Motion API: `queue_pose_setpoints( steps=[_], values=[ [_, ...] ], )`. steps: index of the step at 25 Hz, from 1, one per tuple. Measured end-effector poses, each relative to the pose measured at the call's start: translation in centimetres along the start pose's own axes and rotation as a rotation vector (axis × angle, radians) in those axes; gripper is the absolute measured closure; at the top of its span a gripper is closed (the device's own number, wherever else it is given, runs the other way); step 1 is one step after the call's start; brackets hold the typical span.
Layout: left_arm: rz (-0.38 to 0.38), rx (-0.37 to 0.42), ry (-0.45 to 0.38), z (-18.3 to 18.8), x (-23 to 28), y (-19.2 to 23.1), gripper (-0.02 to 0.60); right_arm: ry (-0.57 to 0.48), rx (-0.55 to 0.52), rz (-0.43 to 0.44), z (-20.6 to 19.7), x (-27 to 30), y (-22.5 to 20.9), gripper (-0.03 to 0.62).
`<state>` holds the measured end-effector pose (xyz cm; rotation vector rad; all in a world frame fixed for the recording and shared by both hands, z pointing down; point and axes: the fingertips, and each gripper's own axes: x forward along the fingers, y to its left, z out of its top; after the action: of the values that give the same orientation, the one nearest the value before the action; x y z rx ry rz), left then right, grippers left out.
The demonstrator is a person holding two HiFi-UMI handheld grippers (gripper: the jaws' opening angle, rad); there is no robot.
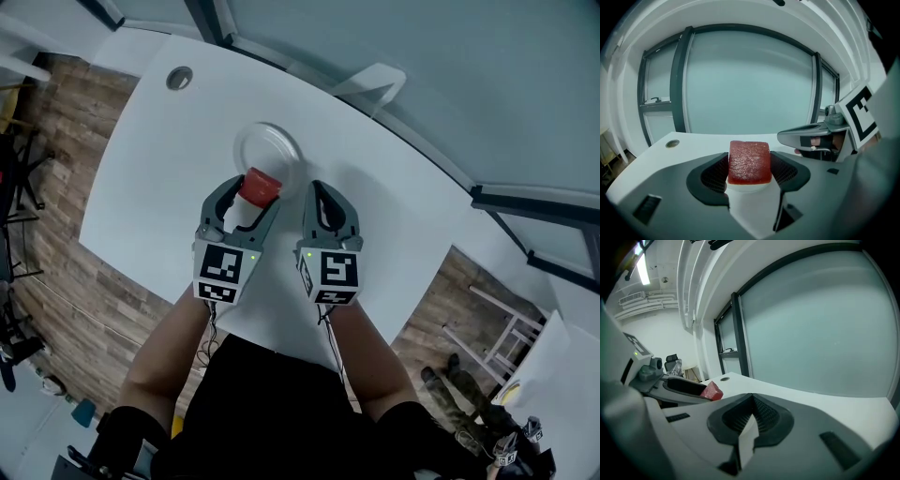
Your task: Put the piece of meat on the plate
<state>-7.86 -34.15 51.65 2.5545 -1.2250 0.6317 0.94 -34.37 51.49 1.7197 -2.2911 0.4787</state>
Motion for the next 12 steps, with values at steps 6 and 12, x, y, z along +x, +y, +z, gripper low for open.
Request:
queue_pose_setpoints(
  steps=[6, 12],
  values=[
    [-0.022, 0.024, 0.079, -0.9, 2.0, 0.3, 0.301, 0.019, 0.008, -0.013, -0.9, 1.9, -0.6, 0.591],
    [-0.045, 0.021, 0.172, -2.0, 3.7, 1.2, 0.301, 0.04, 0.024, -0.02, -1.6, 2.4, -0.9, 0.591]
  ],
)
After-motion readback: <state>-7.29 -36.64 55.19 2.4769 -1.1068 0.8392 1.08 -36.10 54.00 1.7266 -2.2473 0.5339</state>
